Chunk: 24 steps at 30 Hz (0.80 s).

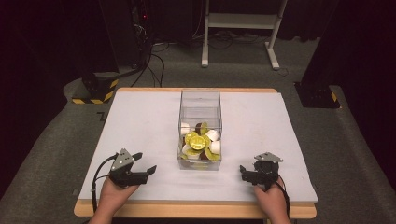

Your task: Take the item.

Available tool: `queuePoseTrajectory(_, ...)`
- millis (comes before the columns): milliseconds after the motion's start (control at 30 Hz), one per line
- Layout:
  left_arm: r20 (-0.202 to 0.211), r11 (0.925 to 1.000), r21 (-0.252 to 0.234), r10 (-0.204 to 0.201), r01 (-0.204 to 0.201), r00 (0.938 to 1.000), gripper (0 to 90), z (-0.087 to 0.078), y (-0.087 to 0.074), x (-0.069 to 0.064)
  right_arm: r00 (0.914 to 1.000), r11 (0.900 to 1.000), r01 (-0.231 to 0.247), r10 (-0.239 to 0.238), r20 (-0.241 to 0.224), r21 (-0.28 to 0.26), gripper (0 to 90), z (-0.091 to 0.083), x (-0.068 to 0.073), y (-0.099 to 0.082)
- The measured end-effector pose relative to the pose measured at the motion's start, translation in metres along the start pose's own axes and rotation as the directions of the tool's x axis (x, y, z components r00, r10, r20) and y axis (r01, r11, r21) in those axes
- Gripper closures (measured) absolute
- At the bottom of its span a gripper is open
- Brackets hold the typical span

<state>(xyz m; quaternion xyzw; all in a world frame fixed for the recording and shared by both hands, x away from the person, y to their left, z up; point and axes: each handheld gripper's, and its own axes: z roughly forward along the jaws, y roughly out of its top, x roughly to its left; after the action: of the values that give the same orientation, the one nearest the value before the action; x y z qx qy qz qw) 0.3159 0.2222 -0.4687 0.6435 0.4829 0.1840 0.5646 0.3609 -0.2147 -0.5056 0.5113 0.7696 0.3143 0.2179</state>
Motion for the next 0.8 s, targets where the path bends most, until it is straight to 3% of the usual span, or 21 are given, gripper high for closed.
queuePoseTrajectory(33, 0.004, 0.9997, -0.013, -0.019, 0.019, 0.9998, 22.1, 0.0, 0.001, -0.002, 1.0, 1.0, -0.001, 0.001, 0.0, 0.0, 10.2, 0.0, 0.0, 0.0)
queuePoseTrajectory(167, 0.016, 0.9999, -0.013, -0.009, 0.01, 0.9998, 22.0, 0.0, 0.004, -0.004, 1.0, 1.0, 0.0, 0.0, 0.0, -0.002, 10.2, 0.0, 0.0, 0.0)
queuePoseTrajectory(567, 0.042, 0.998, -0.044, -0.043, 0.044, 0.9982, 22.3, 0.005, 0.012, -0.008, 1.0, 1.0, -0.002, 0.002, 0.0, -0.001, 10.2, 0.0, 0.0, 0.0)
queuePoseTrajectory(633, 0.047, 0.9992, -0.032, -0.023, 0.025, 0.9986, 22.3, 0.007, 0.014, -0.007, 1.0, 1.0, -0.002, 0.002, 0.0, -0.001, 10.2, 0.0, 0.0, 0.0)
queuePoseTrajectory(800, 0.056, 0.9992, -0.03, -0.024, 0.025, 0.9981, 22.4, 0.011, 0.015, -0.011, 1.0, 1.0, -0.001, 0.001, 0.0, 0.001, 10.1, 0.0, 0.0, 0.0)
